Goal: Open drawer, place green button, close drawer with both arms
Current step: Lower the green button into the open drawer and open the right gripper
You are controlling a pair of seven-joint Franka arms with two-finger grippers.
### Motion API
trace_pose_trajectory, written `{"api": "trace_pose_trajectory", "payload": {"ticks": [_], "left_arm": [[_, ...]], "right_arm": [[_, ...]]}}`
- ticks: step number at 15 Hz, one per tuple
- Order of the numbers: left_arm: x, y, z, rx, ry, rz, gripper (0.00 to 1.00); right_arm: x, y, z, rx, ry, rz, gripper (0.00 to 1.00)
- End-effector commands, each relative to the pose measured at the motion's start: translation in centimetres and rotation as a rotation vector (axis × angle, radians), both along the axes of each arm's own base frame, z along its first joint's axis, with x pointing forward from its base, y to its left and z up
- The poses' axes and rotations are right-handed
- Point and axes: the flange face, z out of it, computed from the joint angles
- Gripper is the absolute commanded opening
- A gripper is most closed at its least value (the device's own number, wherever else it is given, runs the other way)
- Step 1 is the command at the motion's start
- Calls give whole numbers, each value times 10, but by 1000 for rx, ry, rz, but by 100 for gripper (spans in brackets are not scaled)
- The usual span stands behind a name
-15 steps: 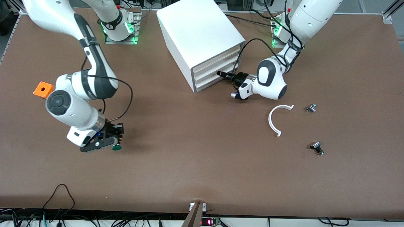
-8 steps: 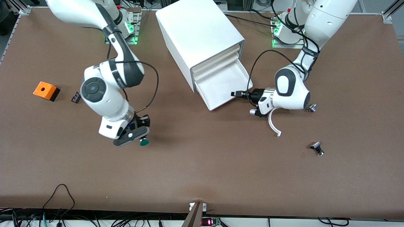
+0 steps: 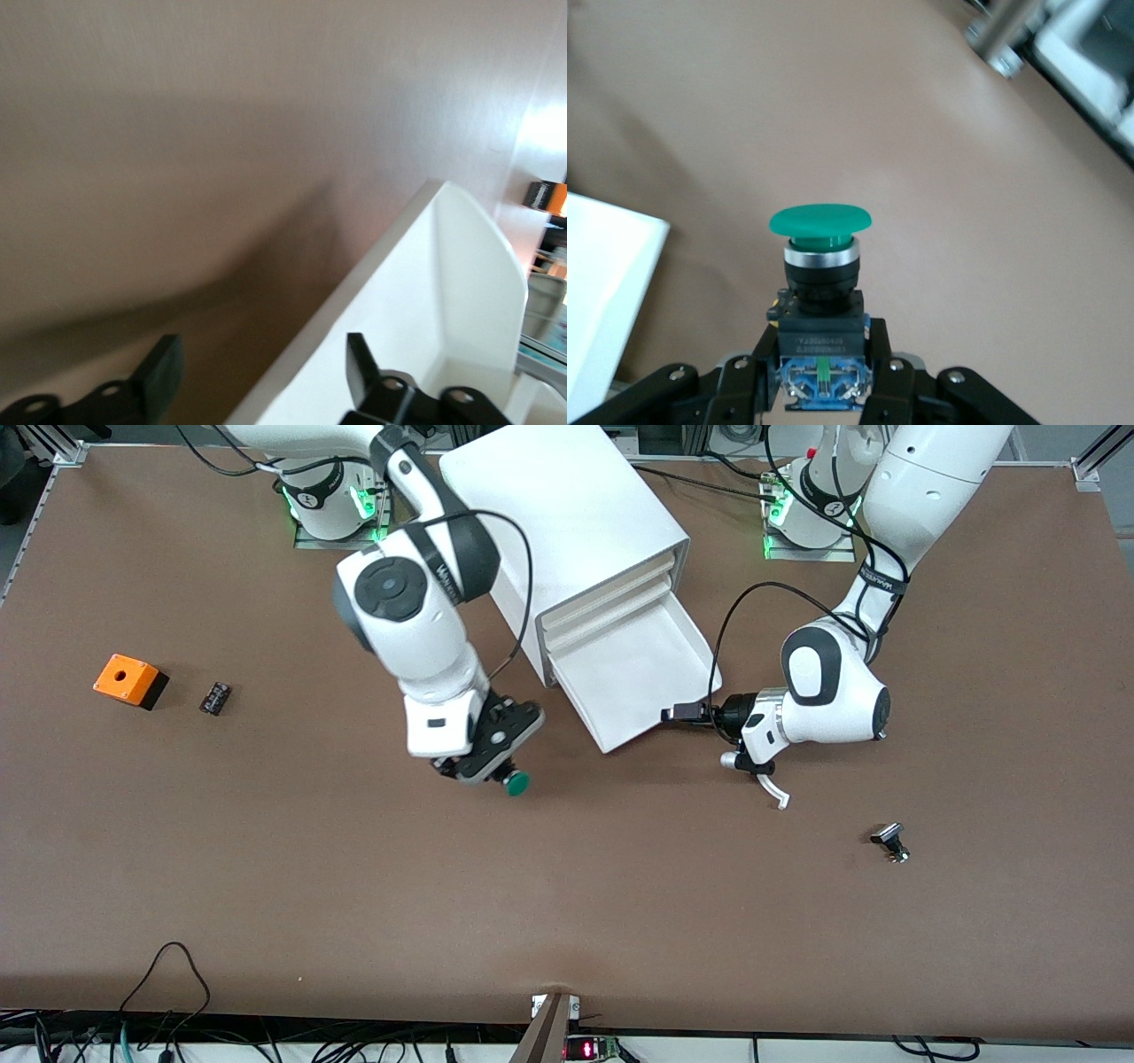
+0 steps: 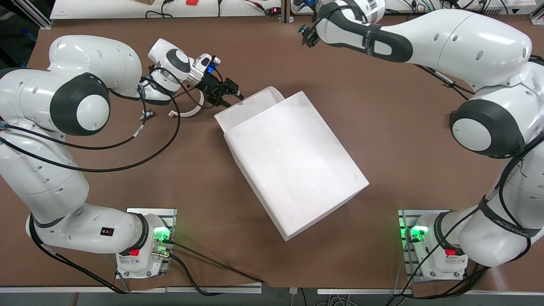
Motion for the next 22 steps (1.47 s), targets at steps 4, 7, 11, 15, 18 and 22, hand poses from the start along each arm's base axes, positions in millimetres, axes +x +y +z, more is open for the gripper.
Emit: {"api": "trace_pose_trajectory", "payload": {"ticks": [4,7,11,15,18,22], "left_arm": [[67,123,155,189,-336,14,100],[61,174,218,237,-391,26,100],[47,191,317,465,-408,-213,100],[37,201,365,646,-340,-244,100],[36,199,370,761,-308,-226,100],[36,186,370,809,-290,-198,100]], "right_arm": [[-59,95,-14,-92,-53,326,37],[-85,125,-36,-137,-49,512,38],[-124,154,-61,-205,-9,722,38],[-157,176,-83,-267,28,843,38],[-169,190,-114,-288,49,878,38],[-173,200,-147,-300,60,891,39]]}}
